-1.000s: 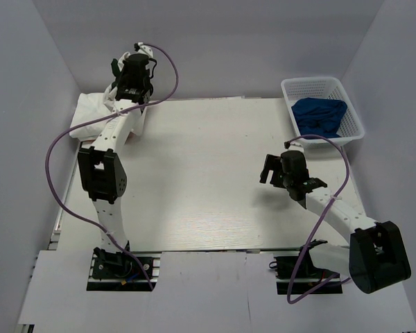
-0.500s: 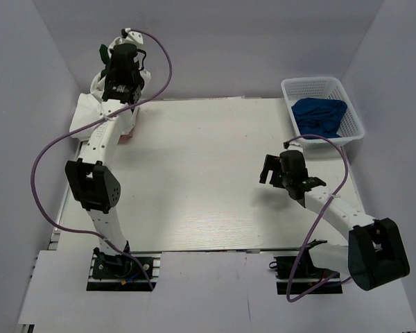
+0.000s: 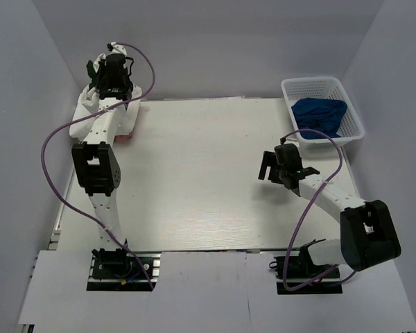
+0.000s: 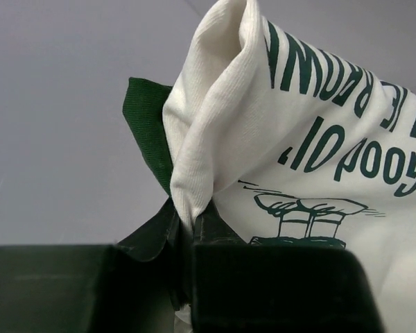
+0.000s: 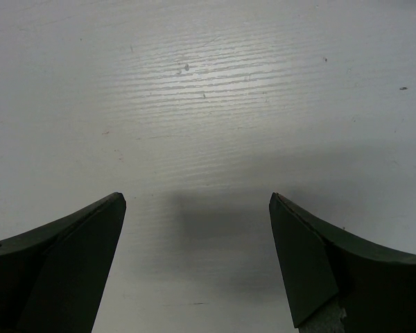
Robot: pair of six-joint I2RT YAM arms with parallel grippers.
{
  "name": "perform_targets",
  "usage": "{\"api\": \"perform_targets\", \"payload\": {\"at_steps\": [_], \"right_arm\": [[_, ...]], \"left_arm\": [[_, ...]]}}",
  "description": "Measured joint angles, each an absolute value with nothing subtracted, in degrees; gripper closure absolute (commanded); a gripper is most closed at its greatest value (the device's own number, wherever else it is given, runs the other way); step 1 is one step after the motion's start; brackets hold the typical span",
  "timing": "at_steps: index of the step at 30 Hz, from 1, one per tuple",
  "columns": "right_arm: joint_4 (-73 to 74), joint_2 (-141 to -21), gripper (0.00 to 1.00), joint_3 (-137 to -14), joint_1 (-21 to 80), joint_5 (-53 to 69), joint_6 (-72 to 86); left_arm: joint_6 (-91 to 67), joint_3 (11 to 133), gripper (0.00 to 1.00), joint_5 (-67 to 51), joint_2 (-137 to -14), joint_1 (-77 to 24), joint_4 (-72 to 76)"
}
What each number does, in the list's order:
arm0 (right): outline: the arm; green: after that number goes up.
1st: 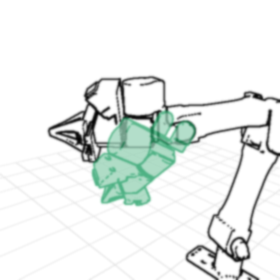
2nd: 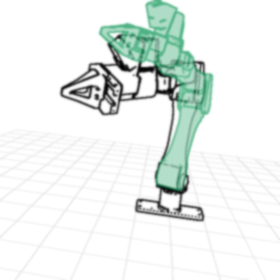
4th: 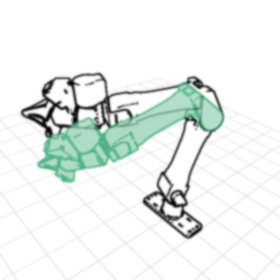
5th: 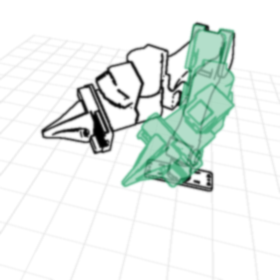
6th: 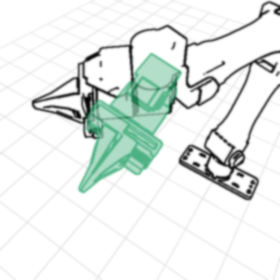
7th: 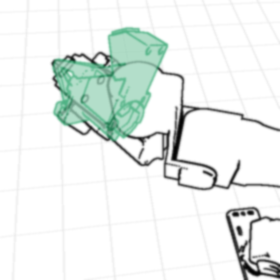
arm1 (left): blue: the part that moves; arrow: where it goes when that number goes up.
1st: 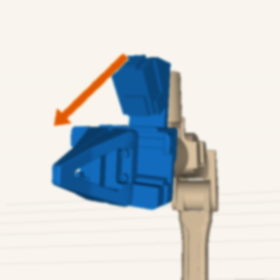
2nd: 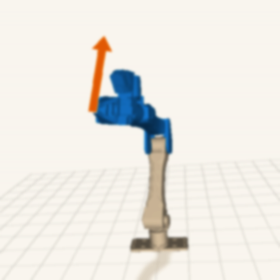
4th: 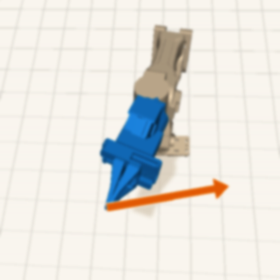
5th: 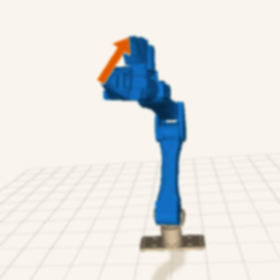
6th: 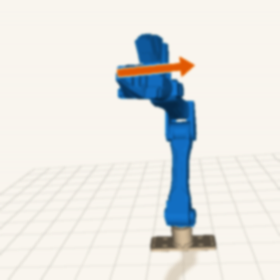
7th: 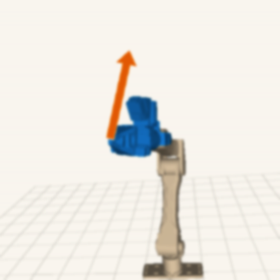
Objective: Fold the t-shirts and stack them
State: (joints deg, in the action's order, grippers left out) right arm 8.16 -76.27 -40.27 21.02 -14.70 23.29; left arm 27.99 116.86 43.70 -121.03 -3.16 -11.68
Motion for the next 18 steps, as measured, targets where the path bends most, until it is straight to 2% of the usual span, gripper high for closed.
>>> {"api": "perform_targets", "payload": {"at_steps": [12, 13, 15, 16, 17, 18], "right_arm": [[10.6, -81.1, 0.10, -44.2, 21.0, -15.6, 23.7], [10.6, -81.8, 0.10, -44.6, 21.0, -15.7, 23.7], [10.7, -82.9, 0.10, -45.4, 21.0, -15.9, 23.8], [10.8, -83.4, 0.10, -45.9, 21.0, -15.9, 23.9], [10.8, -84.2, 0.10, -46.4, 21.0, -16.0, 24.0], [10.8, -84.7, 0.10, -46.8, 21.0, -16.0, 24.1]], "left_arm": [[28.0, 121.3, 0.99, 44.5, -132.9, 4.2, -6.3], [28.0, 121.3, 0.91, 44.7, -133.6, 4.6, -5.4], [28.2, 121.3, 0.59, 45.1, -134.7, 5.4, -3.9], [28.2, 121.3, 0.39, 45.5, -135.2, 5.7, -3.2], [28.3, 121.4, 0.01, 46.2, -135.6, 5.9, -1.9], [28.5, 121.6, 0.00, 46.8, -136.1, 6.2, -0.7]]}}
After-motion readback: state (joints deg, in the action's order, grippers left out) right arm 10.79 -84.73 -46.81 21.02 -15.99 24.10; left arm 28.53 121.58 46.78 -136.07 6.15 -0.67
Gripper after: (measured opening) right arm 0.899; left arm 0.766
